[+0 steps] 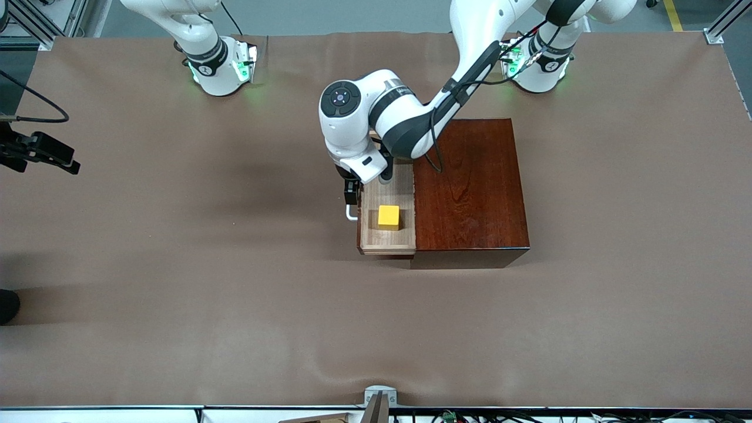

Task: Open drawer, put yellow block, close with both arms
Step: 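Push the drawer into the cabinet with the left gripper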

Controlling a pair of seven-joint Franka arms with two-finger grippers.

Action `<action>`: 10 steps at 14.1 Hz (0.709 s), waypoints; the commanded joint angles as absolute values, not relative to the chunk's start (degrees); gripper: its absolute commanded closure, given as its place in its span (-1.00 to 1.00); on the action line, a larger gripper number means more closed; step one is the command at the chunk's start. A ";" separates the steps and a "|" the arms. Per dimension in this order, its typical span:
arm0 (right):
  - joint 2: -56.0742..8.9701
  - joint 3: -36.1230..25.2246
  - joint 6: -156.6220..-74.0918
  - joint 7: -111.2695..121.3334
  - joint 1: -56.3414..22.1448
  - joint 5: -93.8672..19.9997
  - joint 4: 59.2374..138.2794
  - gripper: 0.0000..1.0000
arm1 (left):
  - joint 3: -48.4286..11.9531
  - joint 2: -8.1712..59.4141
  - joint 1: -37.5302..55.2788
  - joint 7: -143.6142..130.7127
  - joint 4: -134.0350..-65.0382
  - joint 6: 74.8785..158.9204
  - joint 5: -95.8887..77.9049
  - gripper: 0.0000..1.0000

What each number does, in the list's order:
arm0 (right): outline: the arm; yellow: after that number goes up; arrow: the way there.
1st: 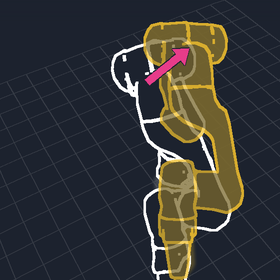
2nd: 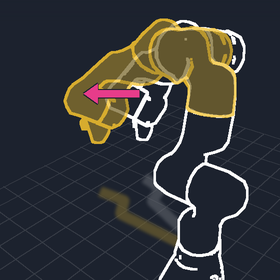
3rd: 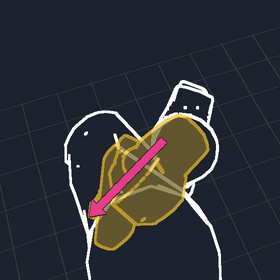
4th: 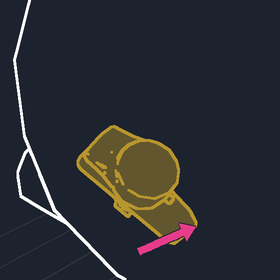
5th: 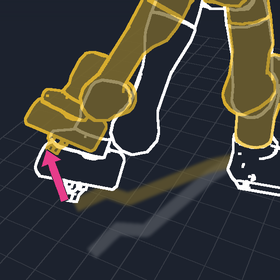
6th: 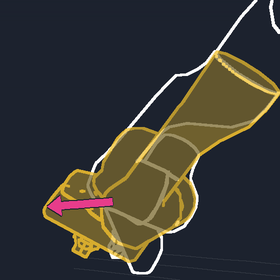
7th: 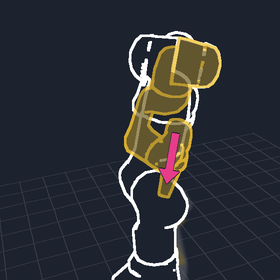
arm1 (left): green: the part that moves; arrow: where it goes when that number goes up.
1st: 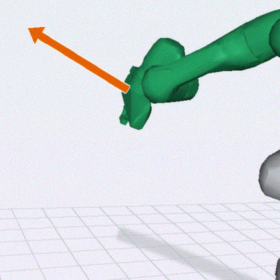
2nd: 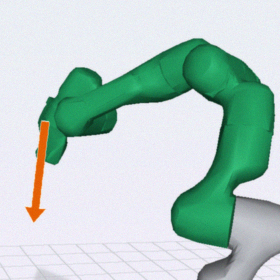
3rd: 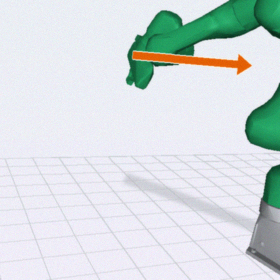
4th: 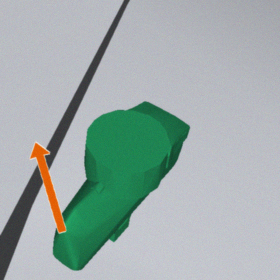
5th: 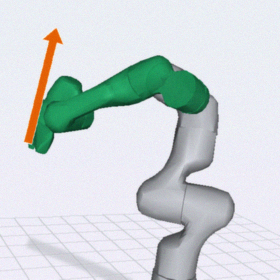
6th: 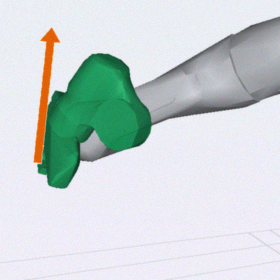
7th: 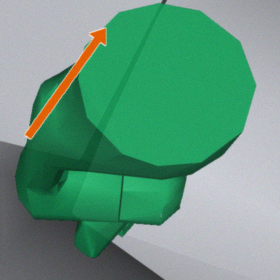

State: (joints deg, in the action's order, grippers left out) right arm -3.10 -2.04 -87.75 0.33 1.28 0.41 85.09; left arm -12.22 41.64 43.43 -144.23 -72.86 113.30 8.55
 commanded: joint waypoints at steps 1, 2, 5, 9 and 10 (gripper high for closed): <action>-1.93 -1.41 -88.07 0.00 1.85 0.97 85.78 -1.00 | -12.22 40.17 41.14 -145.37 -73.48 108.81 11.69 -1.00; -1.93 -1.41 -88.07 0.00 1.93 0.88 85.78 -1.00 | -12.22 40.17 40.87 -145.37 -73.82 108.63 11.78 -1.00; -1.93 -1.41 -87.98 0.00 2.02 0.97 85.78 -1.00 | -12.22 40.08 40.52 -145.37 -73.92 106.71 11.78 -1.00; -1.93 -1.41 -87.98 0.00 2.02 0.97 85.78 -1.00 | -12.22 39.90 39.46 -145.37 -73.83 104.33 11.78 -1.00; -1.93 -1.41 -87.98 0.00 2.02 0.97 85.78 -1.00 | -12.22 39.90 39.38 -145.46 -73.83 103.72 11.78 -1.00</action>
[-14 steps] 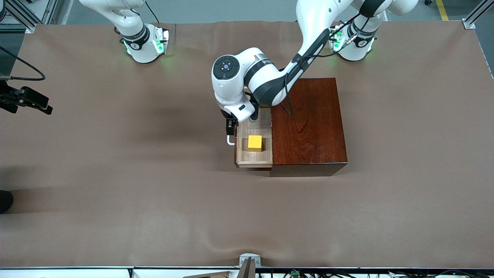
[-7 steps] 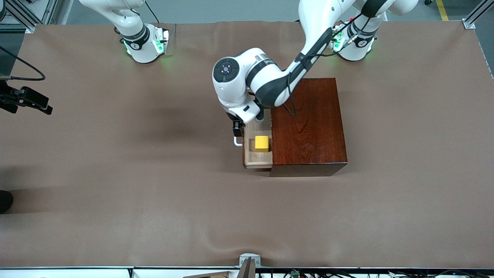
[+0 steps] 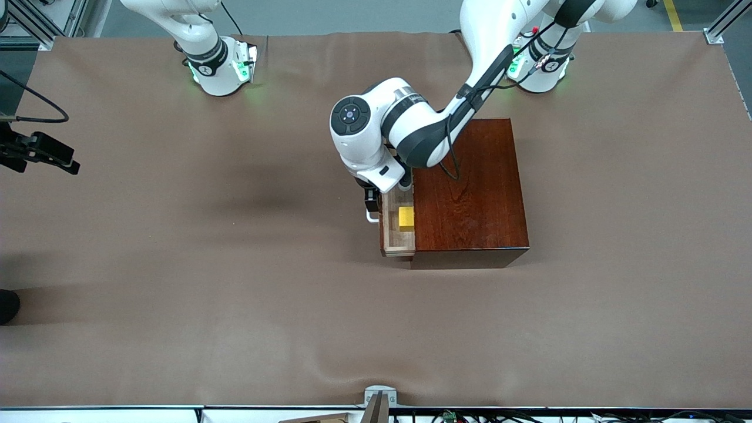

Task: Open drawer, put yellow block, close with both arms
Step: 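Push the drawer into the cabinet with the left gripper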

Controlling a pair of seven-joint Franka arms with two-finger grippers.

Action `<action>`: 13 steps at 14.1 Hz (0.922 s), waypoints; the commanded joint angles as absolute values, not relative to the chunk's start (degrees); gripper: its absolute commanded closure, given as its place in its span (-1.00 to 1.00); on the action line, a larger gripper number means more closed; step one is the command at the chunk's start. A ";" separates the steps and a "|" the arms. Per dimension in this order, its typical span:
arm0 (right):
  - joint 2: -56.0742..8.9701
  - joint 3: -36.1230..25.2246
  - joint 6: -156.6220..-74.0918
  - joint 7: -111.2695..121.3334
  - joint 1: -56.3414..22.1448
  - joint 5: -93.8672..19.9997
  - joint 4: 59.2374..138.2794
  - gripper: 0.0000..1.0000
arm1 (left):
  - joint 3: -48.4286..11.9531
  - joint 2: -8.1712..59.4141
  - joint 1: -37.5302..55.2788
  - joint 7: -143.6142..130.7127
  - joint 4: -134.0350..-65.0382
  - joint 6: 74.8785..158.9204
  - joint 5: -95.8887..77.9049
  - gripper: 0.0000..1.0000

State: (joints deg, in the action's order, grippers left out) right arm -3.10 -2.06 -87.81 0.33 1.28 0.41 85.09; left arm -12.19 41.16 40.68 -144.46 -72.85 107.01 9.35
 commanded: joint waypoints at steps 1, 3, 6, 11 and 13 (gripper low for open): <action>-1.93 -1.41 -87.98 0.00 2.02 0.97 85.78 -1.00 | -12.22 39.90 39.29 -145.37 -73.83 103.19 11.78 -1.00; -1.93 -1.41 -88.07 0.00 1.93 0.97 85.78 -1.00 | -11.52 39.90 39.46 -145.46 -73.83 102.05 12.13 -1.00; -1.93 -1.41 -87.98 0.00 1.93 0.97 85.78 -1.00 | -10.99 39.90 39.46 -145.46 -73.74 99.50 12.22 -1.00; -1.93 -1.41 -87.98 0.00 1.85 0.97 85.78 -1.00 | -10.90 39.90 39.64 -145.46 -73.48 94.40 12.39 -1.00; -1.93 -1.41 -88.07 0.00 1.93 0.97 85.78 -1.00 | -9.94 39.90 39.99 -145.46 -73.39 93.69 12.39 -1.00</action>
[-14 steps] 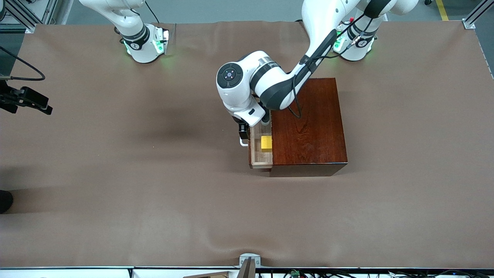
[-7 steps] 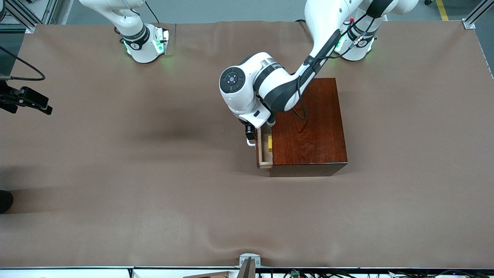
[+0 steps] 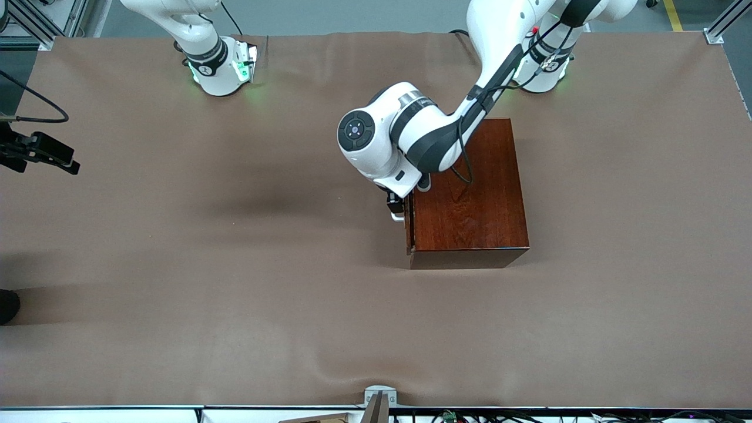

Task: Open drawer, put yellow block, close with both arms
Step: 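Push the drawer into the cabinet with the left gripper, then press the left gripper on the drawer front to seat it shut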

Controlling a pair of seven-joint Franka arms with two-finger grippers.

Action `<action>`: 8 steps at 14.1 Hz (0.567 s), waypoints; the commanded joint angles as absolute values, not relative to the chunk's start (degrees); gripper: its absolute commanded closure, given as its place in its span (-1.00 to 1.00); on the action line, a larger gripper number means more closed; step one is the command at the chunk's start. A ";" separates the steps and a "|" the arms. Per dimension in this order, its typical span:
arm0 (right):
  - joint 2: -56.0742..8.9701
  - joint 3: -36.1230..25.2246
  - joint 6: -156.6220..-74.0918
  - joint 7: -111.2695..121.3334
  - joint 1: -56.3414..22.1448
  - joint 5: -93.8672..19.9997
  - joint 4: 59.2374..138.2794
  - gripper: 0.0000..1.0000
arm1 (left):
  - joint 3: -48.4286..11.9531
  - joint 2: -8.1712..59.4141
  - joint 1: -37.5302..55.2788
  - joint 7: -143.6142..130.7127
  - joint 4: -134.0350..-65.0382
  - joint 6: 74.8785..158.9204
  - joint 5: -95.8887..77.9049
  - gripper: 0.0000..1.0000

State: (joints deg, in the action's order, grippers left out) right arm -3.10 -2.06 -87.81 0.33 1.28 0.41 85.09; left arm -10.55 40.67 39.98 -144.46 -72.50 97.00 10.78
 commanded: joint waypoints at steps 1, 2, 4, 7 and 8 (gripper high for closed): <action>-1.93 -1.41 -88.07 0.00 1.85 0.97 85.78 -1.00 | -9.76 39.90 39.99 -145.46 -73.39 93.08 12.39 -1.00; -1.93 -1.41 -88.07 0.00 1.93 0.97 85.78 -1.00 | -9.76 39.99 39.99 -145.46 -73.39 92.55 12.57 -1.00; -1.93 -1.41 -88.07 0.00 1.93 0.97 85.78 -1.00 | -9.76 39.99 40.25 -145.46 -73.39 91.59 14.75 -1.00; -1.93 -1.41 -88.07 0.00 1.93 0.97 85.78 -1.00 | -9.76 40.17 40.34 -145.46 -73.21 91.49 15.20 -1.00; -1.93 -1.41 -88.15 0.00 1.93 0.97 85.78 -1.00 | -9.76 40.17 40.34 -145.46 -72.86 91.58 15.12 -1.00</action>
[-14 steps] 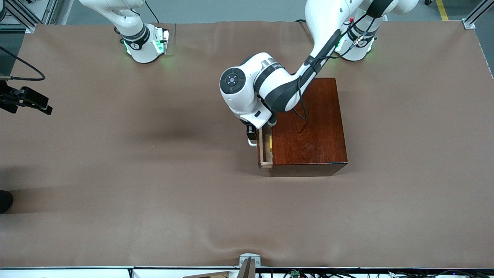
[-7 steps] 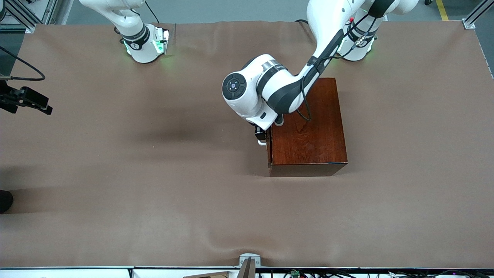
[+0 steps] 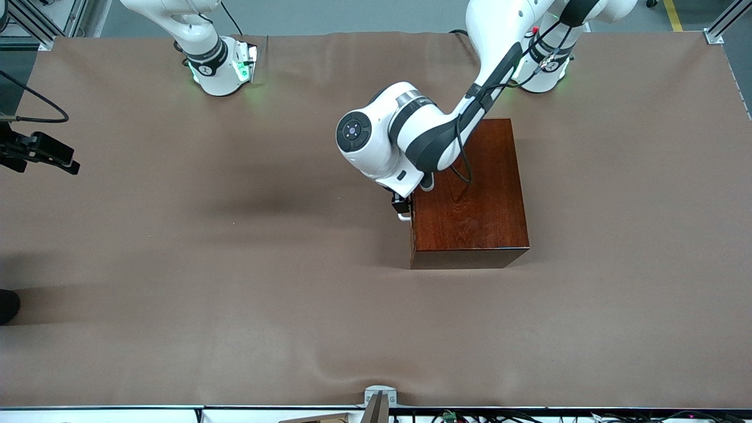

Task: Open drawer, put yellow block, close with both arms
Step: 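Press the left gripper on the drawer front to seat it shut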

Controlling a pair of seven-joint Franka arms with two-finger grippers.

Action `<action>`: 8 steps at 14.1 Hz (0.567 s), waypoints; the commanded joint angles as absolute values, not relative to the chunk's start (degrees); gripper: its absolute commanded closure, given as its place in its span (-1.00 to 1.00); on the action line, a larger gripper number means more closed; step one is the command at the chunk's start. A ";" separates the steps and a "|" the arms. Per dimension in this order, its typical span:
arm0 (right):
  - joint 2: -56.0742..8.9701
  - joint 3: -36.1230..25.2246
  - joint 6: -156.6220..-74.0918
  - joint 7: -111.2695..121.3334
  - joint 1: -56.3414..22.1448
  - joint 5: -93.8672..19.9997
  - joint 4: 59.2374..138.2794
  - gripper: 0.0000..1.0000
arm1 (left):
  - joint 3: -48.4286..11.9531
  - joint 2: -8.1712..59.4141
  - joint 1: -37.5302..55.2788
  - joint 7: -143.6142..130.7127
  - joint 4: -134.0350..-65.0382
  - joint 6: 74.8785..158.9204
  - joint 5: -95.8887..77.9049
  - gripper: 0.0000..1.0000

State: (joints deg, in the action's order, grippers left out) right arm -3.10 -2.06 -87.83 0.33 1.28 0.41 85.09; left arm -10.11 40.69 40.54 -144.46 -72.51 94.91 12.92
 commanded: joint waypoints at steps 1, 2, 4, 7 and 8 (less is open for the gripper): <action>-2.02 -1.41 -88.33 0.00 1.93 0.97 85.78 -1.00 | -9.76 40.17 40.34 -145.46 -72.51 92.02 15.12 -1.00; -1.93 -1.41 -88.94 0.00 1.85 0.88 85.78 -1.00 | -9.76 40.17 40.34 -145.46 -72.51 92.63 15.12 -1.00; -2.02 -1.41 -89.12 0.00 1.85 0.88 85.78 -1.00 | -9.84 40.08 40.95 -145.46 -72.42 94.39 15.12 -1.00; -2.11 -1.41 -89.38 0.00 1.76 0.79 85.78 -1.00 | -9.76 40.08 41.57 -145.46 -72.33 94.83 15.12 -1.00; -2.11 -1.41 -89.47 0.00 1.76 0.79 85.78 -1.00 | -9.76 40.08 41.57 -145.46 -72.33 94.83 15.12 -1.00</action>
